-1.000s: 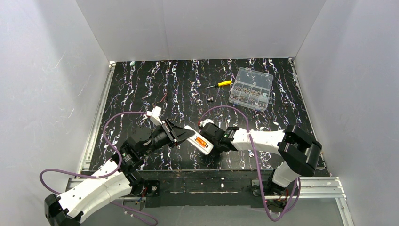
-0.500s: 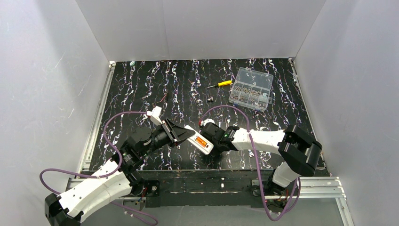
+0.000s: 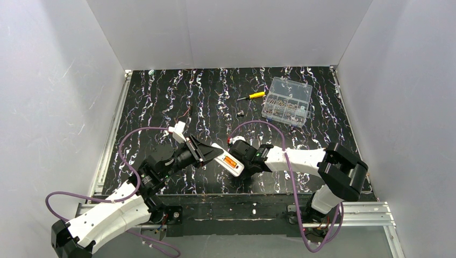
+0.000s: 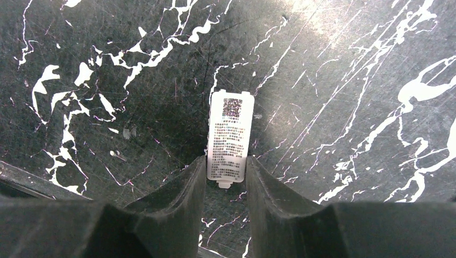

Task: Load the batteries into the remote control

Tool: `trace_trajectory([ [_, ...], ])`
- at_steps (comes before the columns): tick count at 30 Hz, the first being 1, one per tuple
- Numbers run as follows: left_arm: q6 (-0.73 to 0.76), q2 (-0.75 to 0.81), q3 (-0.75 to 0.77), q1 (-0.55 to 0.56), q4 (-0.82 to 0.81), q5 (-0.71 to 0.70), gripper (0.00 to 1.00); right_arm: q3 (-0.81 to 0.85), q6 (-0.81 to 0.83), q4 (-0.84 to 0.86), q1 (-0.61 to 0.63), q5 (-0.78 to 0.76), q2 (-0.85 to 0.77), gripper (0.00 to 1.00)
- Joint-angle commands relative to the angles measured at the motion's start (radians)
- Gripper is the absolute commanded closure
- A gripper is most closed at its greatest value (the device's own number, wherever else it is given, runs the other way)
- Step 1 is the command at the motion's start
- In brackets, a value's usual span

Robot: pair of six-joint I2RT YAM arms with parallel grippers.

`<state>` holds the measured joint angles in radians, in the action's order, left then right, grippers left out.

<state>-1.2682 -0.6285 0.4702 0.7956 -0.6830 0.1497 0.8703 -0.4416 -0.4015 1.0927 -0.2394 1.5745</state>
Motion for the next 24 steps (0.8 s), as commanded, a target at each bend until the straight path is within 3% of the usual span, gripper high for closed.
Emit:
trace_trajectory([
  [1,-0.003,0.004,0.033,0.003,-0.098,0.017,1.0,-0.016,-0.008,-0.081,0.005,0.02,0.025,0.61],
  [16,0.0,0.014,0.025,0.002,-0.089,0.012,1.0,-0.012,0.032,-0.121,-0.002,-0.049,-0.097,0.69],
  [24,-0.004,0.003,0.024,0.003,-0.109,0.017,1.0,-0.004,0.106,-0.191,-0.096,-0.039,-0.238,0.74],
])
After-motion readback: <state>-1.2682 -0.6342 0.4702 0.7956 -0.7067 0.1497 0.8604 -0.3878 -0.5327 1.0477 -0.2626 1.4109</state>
